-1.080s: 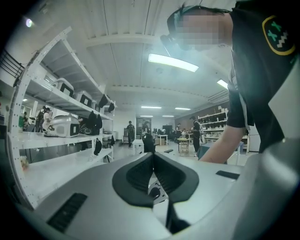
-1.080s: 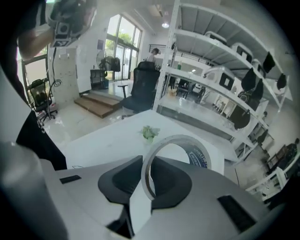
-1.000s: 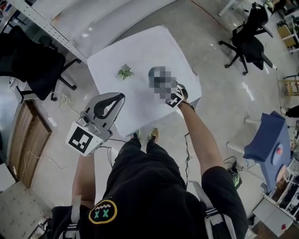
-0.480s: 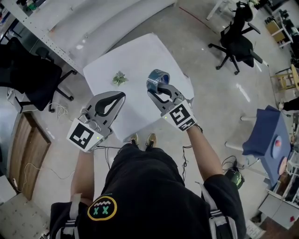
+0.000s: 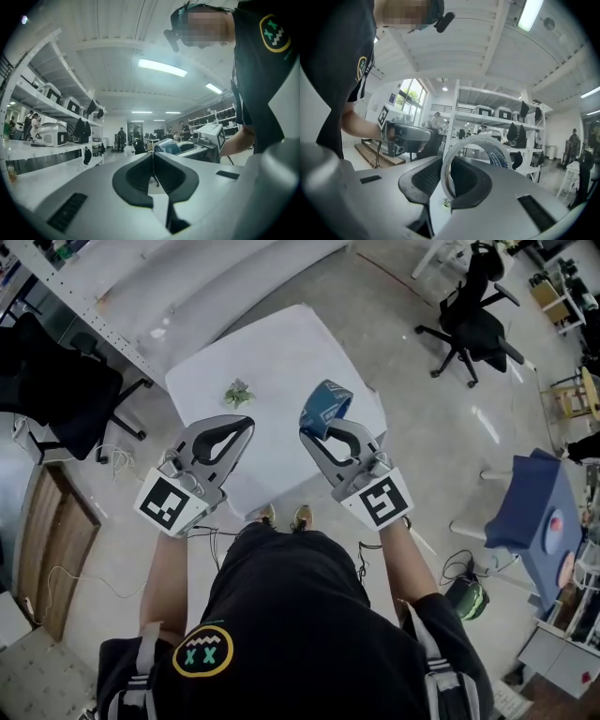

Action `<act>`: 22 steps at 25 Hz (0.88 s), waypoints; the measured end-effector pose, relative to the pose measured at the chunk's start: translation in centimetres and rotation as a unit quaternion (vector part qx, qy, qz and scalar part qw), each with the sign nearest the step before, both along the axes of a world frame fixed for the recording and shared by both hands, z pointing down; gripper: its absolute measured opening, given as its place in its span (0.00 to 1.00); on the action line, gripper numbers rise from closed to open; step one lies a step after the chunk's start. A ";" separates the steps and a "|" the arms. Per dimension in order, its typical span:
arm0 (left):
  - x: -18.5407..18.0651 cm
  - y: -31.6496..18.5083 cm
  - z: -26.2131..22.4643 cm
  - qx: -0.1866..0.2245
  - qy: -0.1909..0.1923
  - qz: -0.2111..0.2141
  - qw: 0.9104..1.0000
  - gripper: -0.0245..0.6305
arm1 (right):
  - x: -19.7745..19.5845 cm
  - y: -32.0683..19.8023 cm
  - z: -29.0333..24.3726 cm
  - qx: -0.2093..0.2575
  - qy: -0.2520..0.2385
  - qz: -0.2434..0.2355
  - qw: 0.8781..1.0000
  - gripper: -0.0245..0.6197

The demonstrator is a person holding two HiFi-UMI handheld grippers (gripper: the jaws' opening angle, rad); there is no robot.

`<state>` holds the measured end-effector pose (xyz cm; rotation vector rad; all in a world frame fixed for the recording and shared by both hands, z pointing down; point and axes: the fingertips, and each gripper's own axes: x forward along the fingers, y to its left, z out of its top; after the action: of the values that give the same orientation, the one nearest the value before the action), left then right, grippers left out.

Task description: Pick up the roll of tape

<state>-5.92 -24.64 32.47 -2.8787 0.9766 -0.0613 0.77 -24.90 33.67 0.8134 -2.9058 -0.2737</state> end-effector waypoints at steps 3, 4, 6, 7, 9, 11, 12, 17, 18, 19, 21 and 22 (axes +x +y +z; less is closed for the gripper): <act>0.2 0.3 0.2 0.002 0.002 0.005 1.000 0.07 | 0.0 0.3 -0.5 -0.004 -0.015 0.005 1.000 0.15; 0.3 0.3 0.2 0.002 0.002 0.005 1.000 0.07 | 0.1 0.3 -0.6 -0.006 -0.017 0.007 1.000 0.15; 0.5 0.4 0.1 0.005 0.005 0.008 1.000 0.07 | 0.2 0.3 -0.8 -0.009 -0.026 0.009 1.000 0.15; 0.6 0.5 0.1 0.006 0.007 0.010 1.000 0.07 | 0.2 0.3 -1.1 -0.009 -0.032 0.009 0.999 0.15; 0.7 0.6 -0.1 0.007 0.008 0.011 1.000 0.07 | 0.3 0.4 -1.5 -0.008 -0.038 0.007 0.999 0.15; 0.9 0.6 -0.1 0.007 0.008 0.011 1.000 0.07 | 0.2 0.7 -1.7 -0.006 -0.041 0.004 0.999 0.15; 0.9 0.7 -0.1 0.006 0.007 0.010 1.000 0.07 | 0.2 0.9 -1.7 -0.006 -0.043 0.002 0.999 0.15; 1.1 0.6 -0.2 0.001 0.002 0.005 1.000 0.07 | 0.2 1.0 -1.6 -0.008 -0.047 0.005 0.999 0.14; 1.1 0.7 -0.1 0.001 0.002 0.005 1.000 0.07 | 0.3 1.0 -1.6 -0.008 -0.047 0.006 0.999 0.14; 1.1 0.7 -0.1 0.001 0.002 0.004 1.000 0.07 | 0.3 1.0 -1.6 -0.008 -0.047 0.006 0.999 0.14; 1.1 0.8 -0.1 -0.001 0.001 0.002 1.000 0.07 | 0.4 1.0 -1.7 -0.007 -0.045 0.007 0.999 0.14; 1.1 0.8 -0.1 -0.002 0.000 0.002 1.000 0.07 | 0.5 1.1 -1.8 -0.007 -0.045 0.007 0.999 0.14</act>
<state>-4.77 -23.87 32.36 -2.8837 0.9728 -0.0620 1.27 -23.85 31.90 0.8663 -2.9791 -0.2208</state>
